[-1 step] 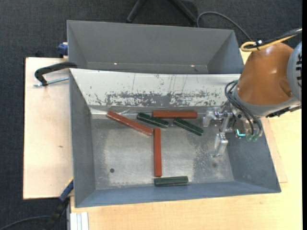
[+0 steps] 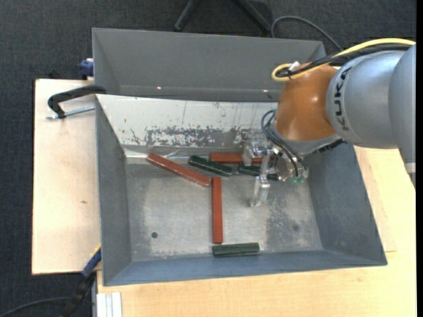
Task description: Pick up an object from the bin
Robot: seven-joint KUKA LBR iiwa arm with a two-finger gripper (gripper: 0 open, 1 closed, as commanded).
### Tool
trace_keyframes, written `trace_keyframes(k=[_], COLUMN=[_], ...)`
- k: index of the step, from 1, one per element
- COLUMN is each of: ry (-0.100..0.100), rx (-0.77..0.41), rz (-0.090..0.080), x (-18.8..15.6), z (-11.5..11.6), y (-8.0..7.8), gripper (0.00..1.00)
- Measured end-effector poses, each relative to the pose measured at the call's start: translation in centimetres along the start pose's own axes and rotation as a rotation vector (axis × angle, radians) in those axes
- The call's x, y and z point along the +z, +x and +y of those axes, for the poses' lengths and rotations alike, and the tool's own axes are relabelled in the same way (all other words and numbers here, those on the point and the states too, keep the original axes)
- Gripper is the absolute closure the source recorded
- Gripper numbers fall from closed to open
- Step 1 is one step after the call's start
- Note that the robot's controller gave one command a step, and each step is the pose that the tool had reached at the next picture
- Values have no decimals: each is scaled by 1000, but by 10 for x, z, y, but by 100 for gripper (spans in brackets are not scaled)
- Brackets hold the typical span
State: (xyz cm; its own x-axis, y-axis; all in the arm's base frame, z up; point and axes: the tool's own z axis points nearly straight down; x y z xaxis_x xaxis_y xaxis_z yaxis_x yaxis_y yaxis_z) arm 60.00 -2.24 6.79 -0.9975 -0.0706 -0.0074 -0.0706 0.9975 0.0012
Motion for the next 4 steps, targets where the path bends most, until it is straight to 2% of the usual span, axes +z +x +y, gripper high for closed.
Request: trace_keyframes(k=[1,2,3,4], ry=[1,0,0,1], rx=[114,199,393,392], rz=[-1,6,6,4], x=[-35,-33,-3,-5], z=[-6,5,-11,-10], y=[-1,7,2,1], gripper=[0,0,0,0])
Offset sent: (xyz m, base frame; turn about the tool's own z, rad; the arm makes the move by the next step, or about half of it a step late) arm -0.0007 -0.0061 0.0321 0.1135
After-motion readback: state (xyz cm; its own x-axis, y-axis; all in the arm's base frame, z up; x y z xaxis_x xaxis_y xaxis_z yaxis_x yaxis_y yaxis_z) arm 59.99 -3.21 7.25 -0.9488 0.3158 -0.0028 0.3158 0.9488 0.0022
